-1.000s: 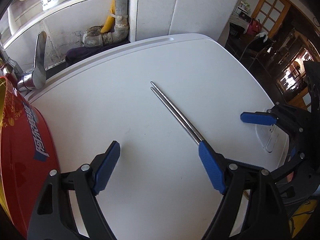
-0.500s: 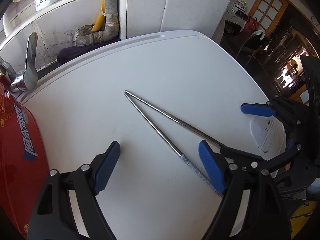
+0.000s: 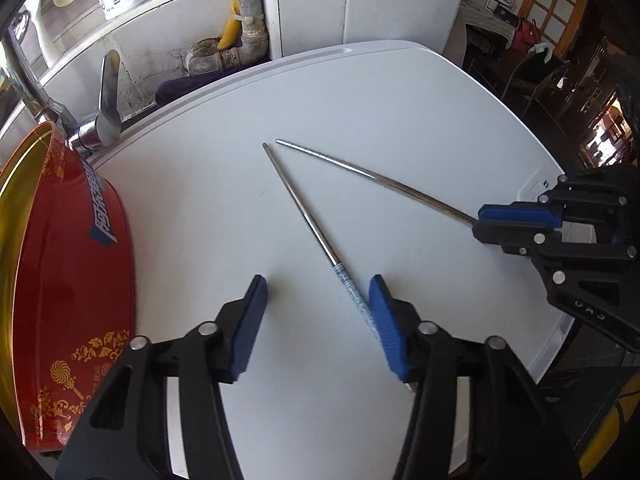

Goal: Organize utensils
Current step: 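Grasp a patterned metal chopstick with the left tool while the right tool grasps the plain one, then carry both metal chopsticks with both tools over the red tin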

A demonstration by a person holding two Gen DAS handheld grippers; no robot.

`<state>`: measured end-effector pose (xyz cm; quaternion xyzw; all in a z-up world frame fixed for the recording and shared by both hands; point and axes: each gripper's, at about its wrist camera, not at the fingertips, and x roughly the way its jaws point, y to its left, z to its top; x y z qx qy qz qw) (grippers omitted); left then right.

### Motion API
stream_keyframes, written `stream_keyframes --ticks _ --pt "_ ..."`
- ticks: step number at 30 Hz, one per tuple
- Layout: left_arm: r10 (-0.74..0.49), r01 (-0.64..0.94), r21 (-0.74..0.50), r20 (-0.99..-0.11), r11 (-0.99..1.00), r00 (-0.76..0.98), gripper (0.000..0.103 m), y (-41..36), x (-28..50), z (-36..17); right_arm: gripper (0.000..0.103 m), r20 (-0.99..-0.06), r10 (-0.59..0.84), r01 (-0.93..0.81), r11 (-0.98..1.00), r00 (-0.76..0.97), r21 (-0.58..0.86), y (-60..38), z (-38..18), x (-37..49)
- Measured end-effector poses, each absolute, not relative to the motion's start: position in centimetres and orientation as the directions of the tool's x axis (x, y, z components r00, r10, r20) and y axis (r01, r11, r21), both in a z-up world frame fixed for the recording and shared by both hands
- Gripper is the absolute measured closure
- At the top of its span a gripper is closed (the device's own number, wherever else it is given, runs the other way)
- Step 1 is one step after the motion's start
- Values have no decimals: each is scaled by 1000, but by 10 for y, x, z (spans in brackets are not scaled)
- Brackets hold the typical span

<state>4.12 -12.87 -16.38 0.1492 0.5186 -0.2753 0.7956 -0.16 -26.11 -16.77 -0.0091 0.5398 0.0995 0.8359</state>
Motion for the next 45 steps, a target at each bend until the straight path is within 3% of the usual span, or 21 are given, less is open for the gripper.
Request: stream_keyframes --ticks 1,3,9,22,27,30,37,45 --pt "-294 556 -87 -909 827 295 98 -123 45 -164 97 -905 152 -158 983 398 96 -261 -168 -1" --pt "-341 503 -172 -902 847 266 98 -114 50 -164 97 -906 149 -129 986 395 106 -262 -167 1" --pt "-370 451 -213 -880 867 297 98 -108 42 -143 98 -885 175 -137 982 432 127 -264 -144 -4" --pt "-361 391 -147 -748 909 557 98 -60 3 -37 97 -717 308 -263 948 625 179 -256 -33 -27" --pt "-343 316 -196 -780 928 524 98 -9 -2 -27 97 -691 400 -342 911 603 229 -230 -7 -9" --pt "-293 299 -151 -804 942 517 98 23 -3 -18 97 -676 480 -400 871 559 287 -208 7 8" --pt "-246 226 -145 -815 963 524 98 89 18 -16 97 -708 541 -493 814 454 306 -132 15 62" --pt "-159 201 -65 -851 978 500 98 134 65 -16 97 -794 469 -555 806 386 206 -50 18 114"
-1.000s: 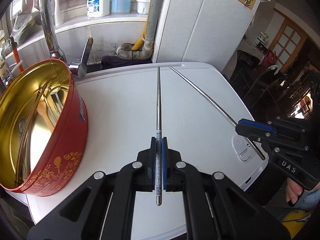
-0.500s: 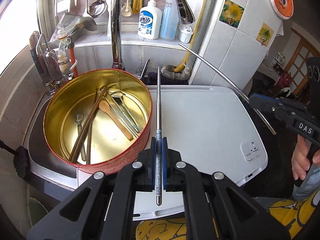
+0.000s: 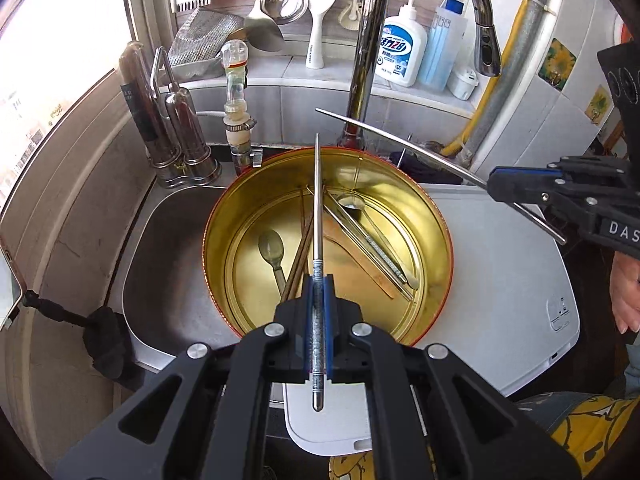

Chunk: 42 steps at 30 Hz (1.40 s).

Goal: Organize utensils
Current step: 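Carry both metal chopsticks with both tools over the red tin, then open both tools, dropping the metal chopsticks into the tin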

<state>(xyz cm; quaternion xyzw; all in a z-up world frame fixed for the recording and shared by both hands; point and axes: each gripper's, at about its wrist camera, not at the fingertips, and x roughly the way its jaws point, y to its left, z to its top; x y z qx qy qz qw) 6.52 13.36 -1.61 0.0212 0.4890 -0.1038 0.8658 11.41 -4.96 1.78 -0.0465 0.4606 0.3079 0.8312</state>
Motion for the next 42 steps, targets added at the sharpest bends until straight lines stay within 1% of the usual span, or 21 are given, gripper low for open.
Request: stream_keyframes --ticks 6,12,31,42 --pt "-158 212 -71 -890 975 428 98 134 106 -39 97 -853 373 -564 818 366 116 -12 -4 135" --pt "-146 248 -46 -904 968 401 98 129 117 -53 97 -882 324 -553 828 341 90 -7 -24 143" --pt "-128 220 -42 -911 975 393 98 138 115 -63 97 -908 281 -545 835 310 72 -7 -46 148" --pt "-116 222 -30 -916 975 383 98 135 108 -70 97 -911 281 -551 831 304 72 -4 -49 146"
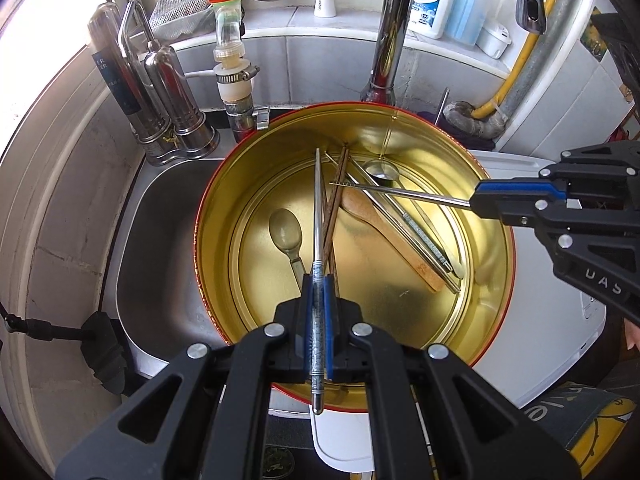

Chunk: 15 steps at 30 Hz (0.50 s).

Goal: Organize utensils
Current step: 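Open both tools, dropping the metal chopsticks into the tin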

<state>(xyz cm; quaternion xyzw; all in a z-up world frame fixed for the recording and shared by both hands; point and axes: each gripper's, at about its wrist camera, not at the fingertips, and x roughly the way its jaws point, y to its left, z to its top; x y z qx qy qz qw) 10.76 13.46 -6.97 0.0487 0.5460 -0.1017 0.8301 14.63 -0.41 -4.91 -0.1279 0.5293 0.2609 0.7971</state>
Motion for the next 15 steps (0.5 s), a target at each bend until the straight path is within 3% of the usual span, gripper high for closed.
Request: stream_keyframes --ticks 3,4,5,6,15 --pt "-74 234 19 -922 972 381 92 130 106 -73 93 -902 251 -553 833 352 16 -2 -47 142" --pt "-57 222 32 -921 975 386 71 131 106 -74 86 -899 228 -544 839 374 -13 -2 -47 142" --pt "-51 213 37 -919 976 391 35 133 107 -74 60 -897 224 -541 841 381 -19 -3 -47 142" --pt "-50 205 39 -912 978 408 28 136 107 -72 41 -894 231 -543 840 384 -17 -3 -47 142" --pt "-32 207 57 -916 977 401 28 138 107 -74 40 -895 217 -539 842 389 -30 -7 -51 141"
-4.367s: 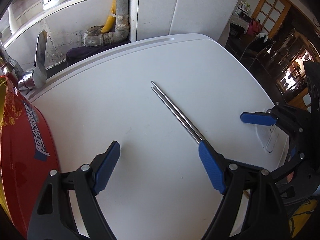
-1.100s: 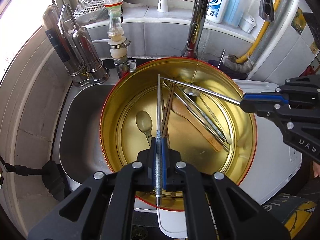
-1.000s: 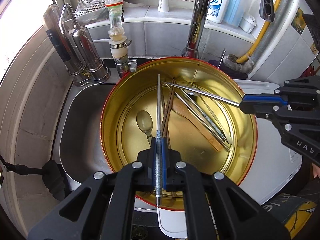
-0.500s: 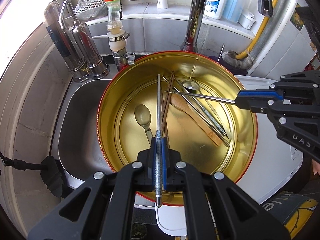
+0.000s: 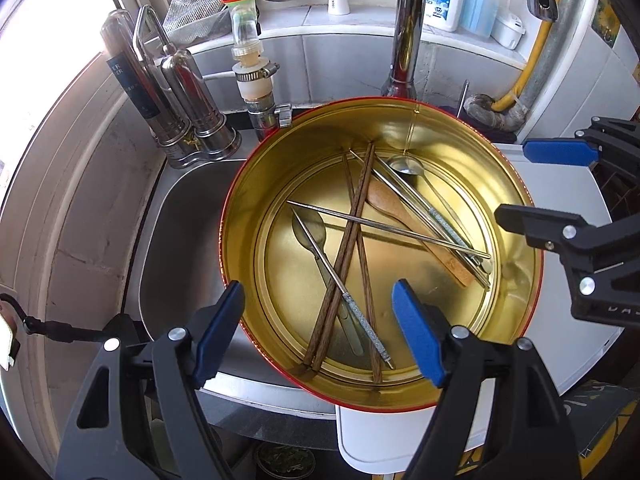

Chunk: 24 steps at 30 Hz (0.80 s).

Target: Organize utensils

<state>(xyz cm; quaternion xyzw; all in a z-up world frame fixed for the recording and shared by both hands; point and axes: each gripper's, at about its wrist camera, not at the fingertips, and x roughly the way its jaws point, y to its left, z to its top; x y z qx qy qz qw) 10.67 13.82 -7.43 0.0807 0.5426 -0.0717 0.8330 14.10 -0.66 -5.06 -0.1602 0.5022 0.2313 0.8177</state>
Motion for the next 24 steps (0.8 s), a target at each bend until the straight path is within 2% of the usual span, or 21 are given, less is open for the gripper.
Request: stream_keyframes --ticks 19,24 --pt "-30 214 61 -917 975 398 28 136 106 -76 40 -901 215 -530 848 377 -19 -9 -54 142" --pt "-31 214 60 -917 975 398 28 138 105 -76 36 -900 219 -532 847 376 -16 -6 -53 141"
